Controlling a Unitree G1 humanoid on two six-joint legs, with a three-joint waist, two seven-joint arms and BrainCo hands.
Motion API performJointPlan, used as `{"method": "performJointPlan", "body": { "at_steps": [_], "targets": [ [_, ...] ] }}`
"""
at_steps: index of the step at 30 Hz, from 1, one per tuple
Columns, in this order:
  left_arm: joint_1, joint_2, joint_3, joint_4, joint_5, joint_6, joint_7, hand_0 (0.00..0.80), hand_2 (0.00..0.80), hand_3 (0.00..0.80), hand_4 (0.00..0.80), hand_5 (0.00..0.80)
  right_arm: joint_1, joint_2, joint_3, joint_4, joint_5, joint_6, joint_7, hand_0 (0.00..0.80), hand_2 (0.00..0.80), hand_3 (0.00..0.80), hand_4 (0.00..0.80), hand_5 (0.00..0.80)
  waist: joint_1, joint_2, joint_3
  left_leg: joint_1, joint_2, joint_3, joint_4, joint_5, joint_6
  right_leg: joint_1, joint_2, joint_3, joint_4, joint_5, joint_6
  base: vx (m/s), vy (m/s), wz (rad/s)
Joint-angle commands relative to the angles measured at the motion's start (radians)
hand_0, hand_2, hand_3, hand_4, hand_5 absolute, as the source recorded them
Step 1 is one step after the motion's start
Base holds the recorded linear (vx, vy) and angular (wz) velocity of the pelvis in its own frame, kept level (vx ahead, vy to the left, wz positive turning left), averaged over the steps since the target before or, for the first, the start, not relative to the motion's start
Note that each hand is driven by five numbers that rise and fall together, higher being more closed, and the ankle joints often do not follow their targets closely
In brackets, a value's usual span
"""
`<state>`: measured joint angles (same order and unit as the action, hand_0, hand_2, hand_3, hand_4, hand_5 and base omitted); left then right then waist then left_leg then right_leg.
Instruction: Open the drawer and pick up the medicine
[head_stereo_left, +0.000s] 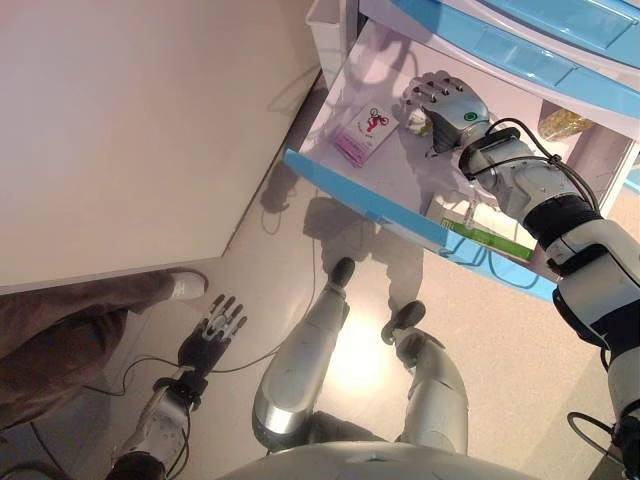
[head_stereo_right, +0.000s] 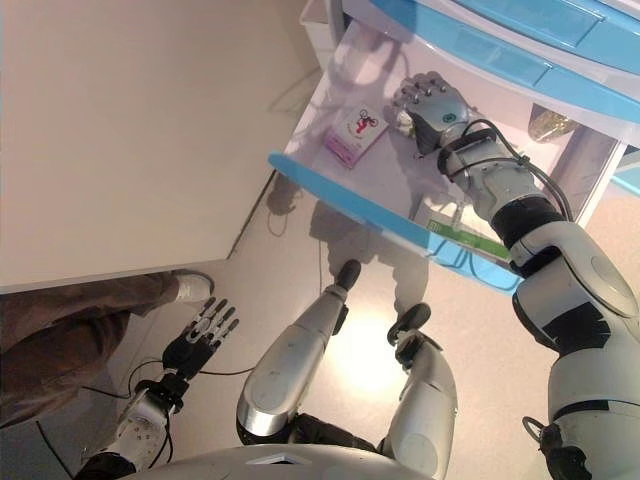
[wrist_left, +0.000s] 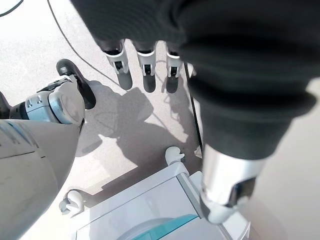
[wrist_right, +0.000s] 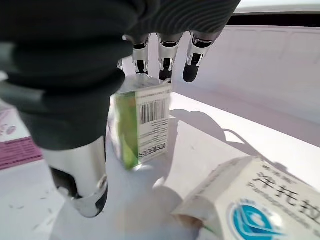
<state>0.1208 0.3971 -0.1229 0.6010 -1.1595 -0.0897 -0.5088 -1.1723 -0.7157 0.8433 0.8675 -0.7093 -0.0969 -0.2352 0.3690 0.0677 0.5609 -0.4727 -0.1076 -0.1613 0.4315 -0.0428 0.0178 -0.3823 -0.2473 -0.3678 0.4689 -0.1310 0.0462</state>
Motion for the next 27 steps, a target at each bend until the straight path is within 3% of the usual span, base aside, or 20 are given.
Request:
{"method": "performJointPlan", "body": {
  "at_steps": [1,4,5,6,7,27],
  "targets": [
    [0.088,0.023,-0.033,-0.047,-0.036,-0.006,-0.015,0.0,0.0,0.0,0.0,0.0,-0.075,0.011,0.057,0.047,0.001,-0.016,-0.039,0.0,0.0,0.0,0.0,0.0,0.035,0.04,-0.041,0.001,-0.003,0.067,-0.059,-0.062,0.039,-0.021,0.013,0.005,0.126,-0.049,0.008,0.0,0.0,0.0],
    [0.089,0.022,-0.039,-0.048,-0.039,-0.005,-0.016,0.0,0.0,0.0,0.0,0.0,-0.078,0.023,0.059,0.066,0.006,-0.02,-0.032,0.0,0.0,0.0,0.0,0.0,0.039,0.042,-0.041,-0.006,-0.004,0.067,-0.054,-0.062,0.039,-0.025,0.011,0.0,0.127,-0.05,0.007,0.0,0.0,0.0],
    [0.089,0.022,-0.04,-0.049,-0.039,-0.004,-0.016,0.0,0.0,0.0,0.0,0.0,-0.077,0.025,0.059,0.07,0.007,-0.022,-0.027,0.129,0.129,0.129,0.129,0.129,0.04,0.043,-0.041,-0.007,-0.005,0.067,-0.052,-0.063,0.039,-0.026,0.01,0.0,0.127,-0.049,0.007,0.0,0.0,0.0],
    [0.089,0.022,-0.041,-0.05,-0.039,-0.001,-0.013,0.0,0.0,0.0,0.0,0.0,-0.076,0.029,0.057,0.074,0.007,-0.024,-0.017,0.521,0.521,0.521,0.521,0.521,0.041,0.044,-0.041,-0.009,-0.006,0.067,-0.05,-0.064,0.04,-0.027,0.009,-0.001,0.128,-0.049,0.006,-0.004,0.015,0.03],
    [0.089,0.022,-0.04,-0.048,-0.037,0.001,-0.013,0.0,0.0,0.0,0.0,0.0,-0.078,0.033,0.057,0.082,0.005,-0.029,-0.01,0.8,0.8,0.8,0.8,0.8,0.043,0.044,-0.041,-0.012,-0.006,0.068,-0.048,-0.064,0.04,-0.029,0.008,-0.002,0.13,-0.046,0.007,-0.005,0.013,0.03],
    [0.097,0.026,-0.042,-0.06,-0.038,-0.005,-0.017,0.0,0.0,0.0,0.0,0.0,-0.072,0.022,0.045,0.031,0.025,-0.073,-0.015,0.8,0.8,0.8,0.8,0.8,0.034,0.031,-0.041,-0.017,0.004,0.072,-0.05,-0.066,0.04,-0.031,0.013,0.002,0.117,-0.038,0.012,0.0,0.001,0.0]
  ]
}}
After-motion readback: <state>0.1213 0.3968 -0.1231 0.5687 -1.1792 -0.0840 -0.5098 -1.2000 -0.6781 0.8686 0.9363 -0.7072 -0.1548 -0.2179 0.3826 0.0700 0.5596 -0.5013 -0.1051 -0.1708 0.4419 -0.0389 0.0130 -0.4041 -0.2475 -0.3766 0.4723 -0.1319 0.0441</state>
